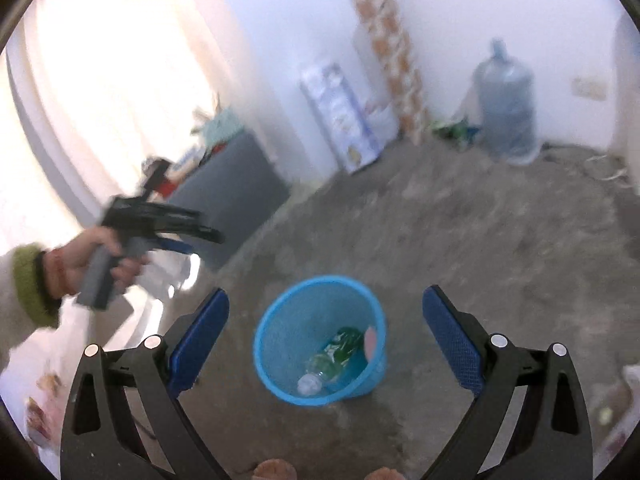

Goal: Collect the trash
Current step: 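Set the blue wastebasket down on the floor and open the left tool, then move both open tools over the table toward the red can and plastic bag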

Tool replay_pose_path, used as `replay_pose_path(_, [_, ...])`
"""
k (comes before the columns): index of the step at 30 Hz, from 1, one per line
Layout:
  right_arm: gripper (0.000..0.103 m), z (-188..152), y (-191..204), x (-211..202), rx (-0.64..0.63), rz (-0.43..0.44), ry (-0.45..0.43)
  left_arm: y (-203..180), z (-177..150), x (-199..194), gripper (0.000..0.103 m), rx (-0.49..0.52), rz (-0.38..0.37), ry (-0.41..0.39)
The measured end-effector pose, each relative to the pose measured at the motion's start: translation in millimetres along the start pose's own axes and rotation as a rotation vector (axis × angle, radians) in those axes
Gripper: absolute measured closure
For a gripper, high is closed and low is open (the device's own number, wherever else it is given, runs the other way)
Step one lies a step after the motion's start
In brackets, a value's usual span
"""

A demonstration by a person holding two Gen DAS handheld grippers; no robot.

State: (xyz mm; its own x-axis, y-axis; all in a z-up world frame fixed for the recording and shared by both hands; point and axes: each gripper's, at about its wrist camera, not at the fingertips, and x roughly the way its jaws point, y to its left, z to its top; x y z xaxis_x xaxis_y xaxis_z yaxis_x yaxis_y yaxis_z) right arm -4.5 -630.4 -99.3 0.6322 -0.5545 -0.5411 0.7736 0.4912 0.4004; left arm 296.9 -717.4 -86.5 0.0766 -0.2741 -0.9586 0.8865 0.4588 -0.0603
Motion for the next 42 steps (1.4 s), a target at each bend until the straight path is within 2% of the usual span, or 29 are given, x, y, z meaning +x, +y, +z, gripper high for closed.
replay_pose_path(2, [0.01,6,18,-51,0.019,-0.014,-0.01,-12,-21,-62,0.018,0.045,0.036,-0.034])
replay_pose_path(4, [0.009,8,38,-94,0.004,-0.022,-0.04,-20,-49,-121,0.018,0.068,0.014,-0.061])
replay_pose_path(7, [0.008,7,77,-147,-0.07,-0.059,-0.062,-26,-112,-217,0.018,0.095,-0.027,-0.161])
replay_pose_path(10, [0.008,-3,114,-185,-0.131,-0.057,-0.067,-26,-180,-274,0.017,0.109,-0.04,-0.218])
replay_pose_path(12, [0.008,-18,135,-202,-0.15,-0.052,-0.045,-21,-226,-294,0.017,0.094,-0.047,-0.224])
replay_pose_path(17, [0.008,-55,177,-217,-0.188,0.02,0.017,15,-335,-323,0.017,-0.012,-0.081,-0.215])
replay_pose_path(19, [0.008,-70,198,-212,-0.219,0.045,0.083,33,-376,-327,0.017,-0.06,-0.086,-0.222])
replay_pose_path(21, [0.008,-82,219,-204,-0.277,0.047,0.133,50,-406,-326,0.017,-0.107,-0.069,-0.235])
replay_pose_path(23, [0.008,-94,241,-194,-0.341,0.025,0.169,69,-432,-327,0.018,-0.165,-0.084,-0.247])
replay_pose_path(27, [0.008,-114,276,-171,-0.407,0.039,0.204,105,-479,-325,0.018,-0.306,-0.11,-0.325])
replay_pose_path(30, [0.008,-131,298,-161,-0.446,0.051,0.216,128,-509,-326,0.017,-0.383,-0.082,-0.425])
replay_pose_path(33, [0.008,-147,323,-156,-0.527,0.039,0.196,151,-542,-332,0.017,-0.484,0.03,-0.55])
replay_pose_path(36, [0.008,-163,349,-144,-0.636,0.018,0.17,166,-567,-336,0.012,-0.537,0.131,-0.624])
replay_pose_path(40, [0.008,-181,376,-126,-0.733,0.036,0.161,183,-594,-329,0.01,-0.601,0.275,-0.66])
replay_pose_path(42, [0.008,-192,388,-117,-0.75,0.115,0.199,188,-608,-326,0.007,-0.621,0.317,-0.67])
